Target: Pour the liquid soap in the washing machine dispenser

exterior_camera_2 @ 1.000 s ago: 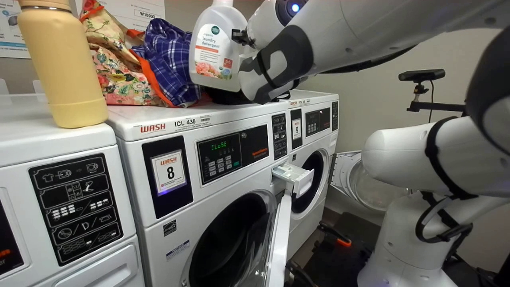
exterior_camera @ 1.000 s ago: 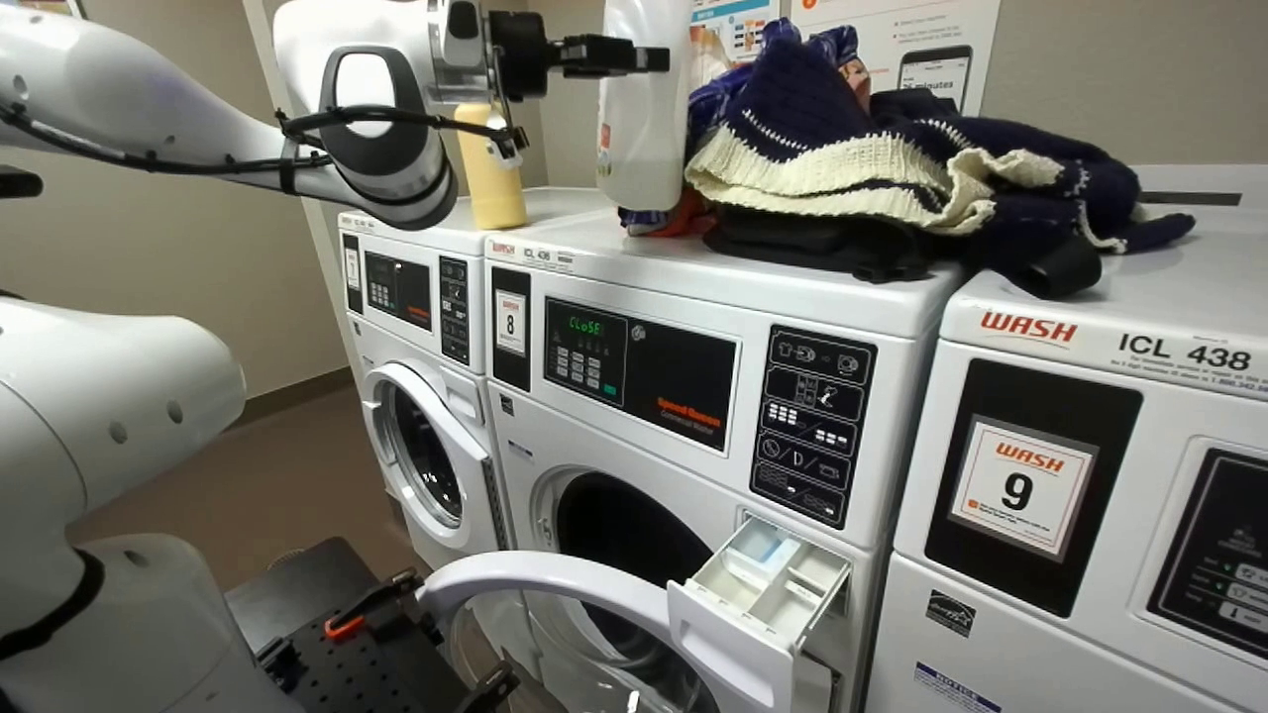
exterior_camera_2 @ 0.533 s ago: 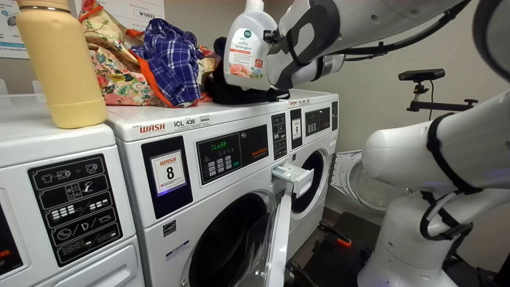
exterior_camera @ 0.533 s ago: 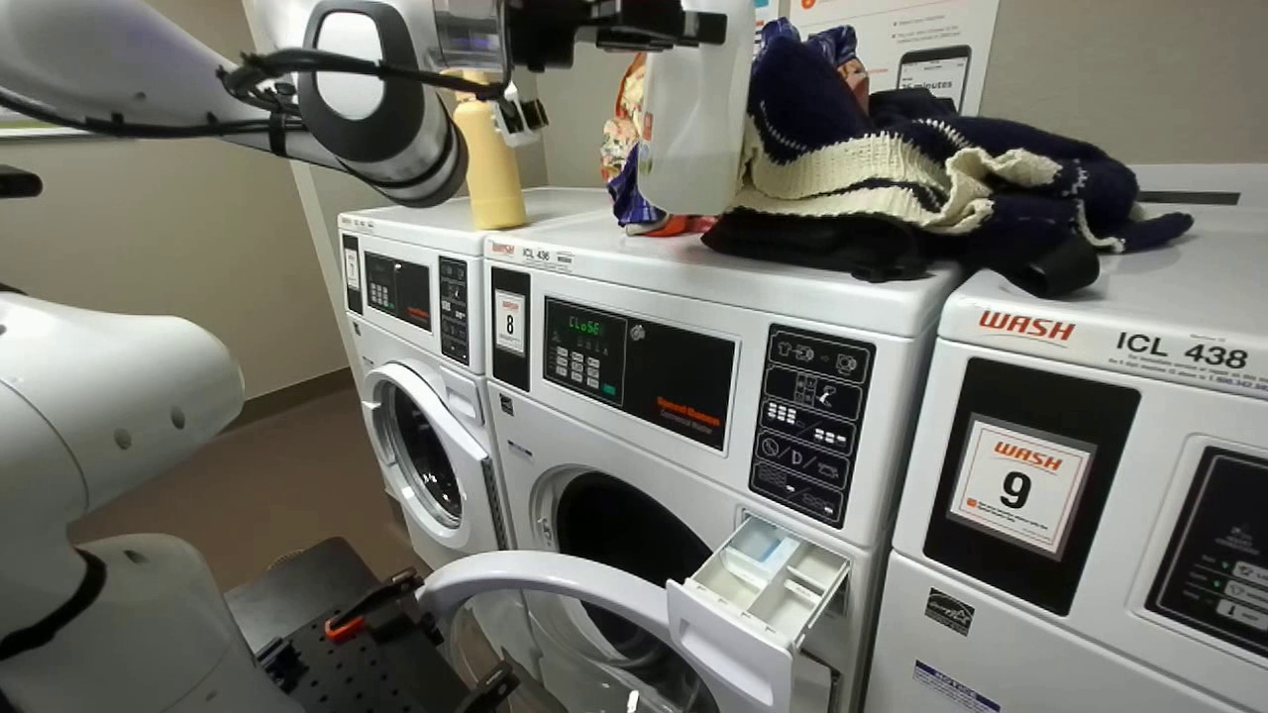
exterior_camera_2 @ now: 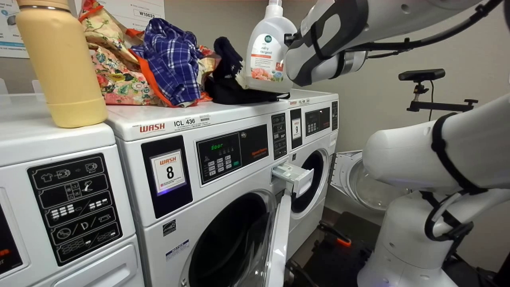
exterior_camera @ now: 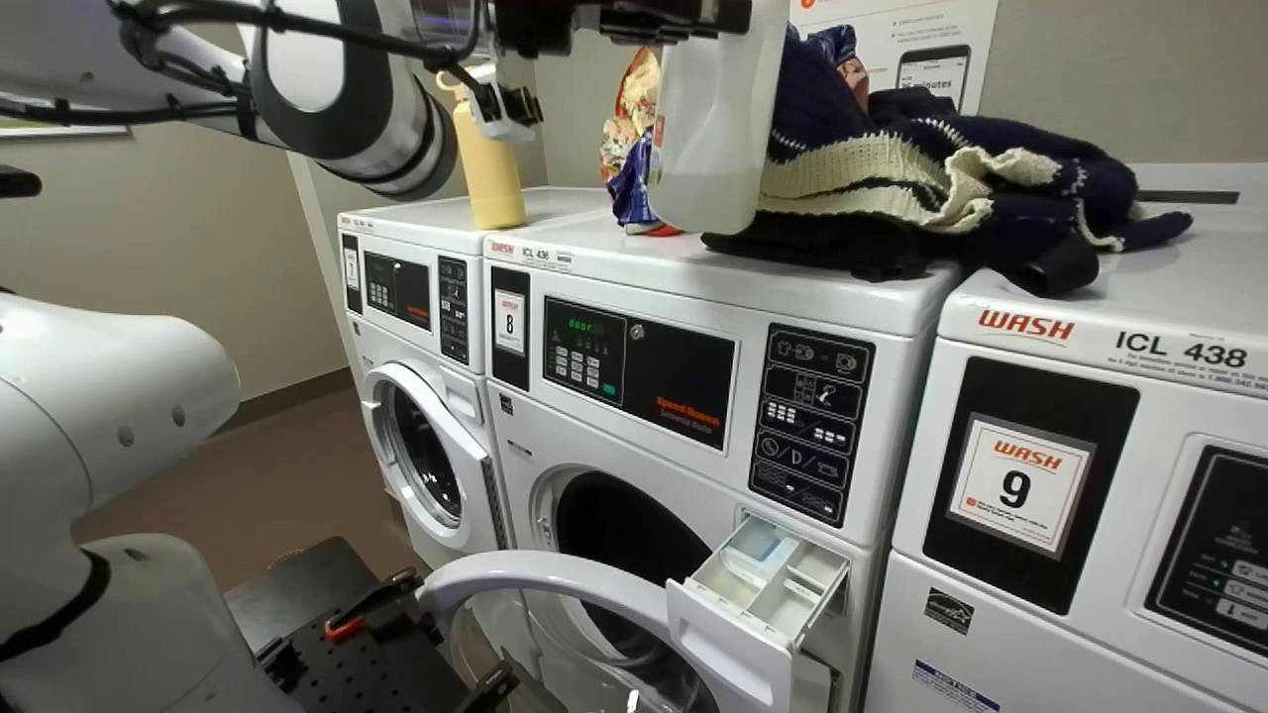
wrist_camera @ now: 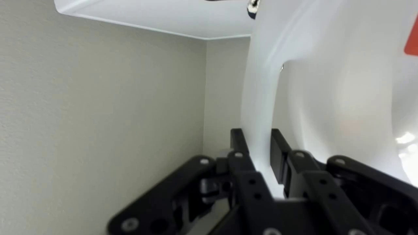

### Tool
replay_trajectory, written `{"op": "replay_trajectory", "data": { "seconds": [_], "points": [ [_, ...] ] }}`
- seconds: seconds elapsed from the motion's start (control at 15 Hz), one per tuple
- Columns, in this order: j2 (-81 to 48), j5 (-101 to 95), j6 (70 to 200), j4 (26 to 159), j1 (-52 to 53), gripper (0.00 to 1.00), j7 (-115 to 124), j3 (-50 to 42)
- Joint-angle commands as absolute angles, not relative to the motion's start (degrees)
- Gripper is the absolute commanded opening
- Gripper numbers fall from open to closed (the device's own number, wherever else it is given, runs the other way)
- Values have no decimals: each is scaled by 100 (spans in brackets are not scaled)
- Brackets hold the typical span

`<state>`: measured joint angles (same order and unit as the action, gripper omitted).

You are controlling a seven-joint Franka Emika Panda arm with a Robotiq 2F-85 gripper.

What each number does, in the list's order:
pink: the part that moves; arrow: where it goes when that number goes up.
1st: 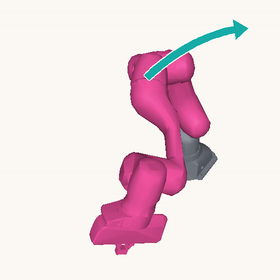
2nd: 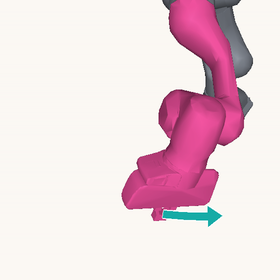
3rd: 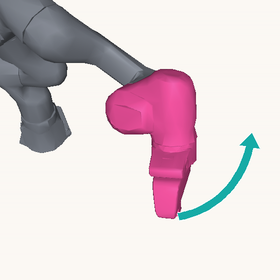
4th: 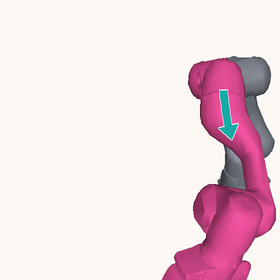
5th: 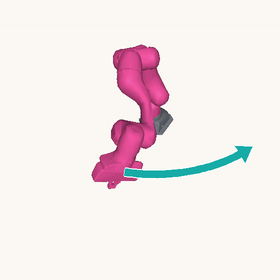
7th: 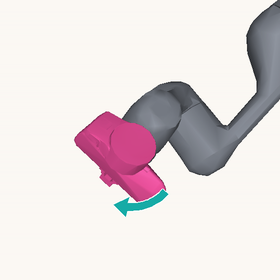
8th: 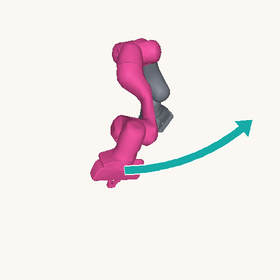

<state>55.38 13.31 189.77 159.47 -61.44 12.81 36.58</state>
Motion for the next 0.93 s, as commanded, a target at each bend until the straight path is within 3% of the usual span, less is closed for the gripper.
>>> {"op": "replay_trajectory", "data": {
  "seconds": [0.0,0.87],
  "points": [
    [5681,1051,18660,15981,-6160,6,1185,3364],
    [5518,-575,17119,16046,-6045,6,801,2371]
  ]
}}
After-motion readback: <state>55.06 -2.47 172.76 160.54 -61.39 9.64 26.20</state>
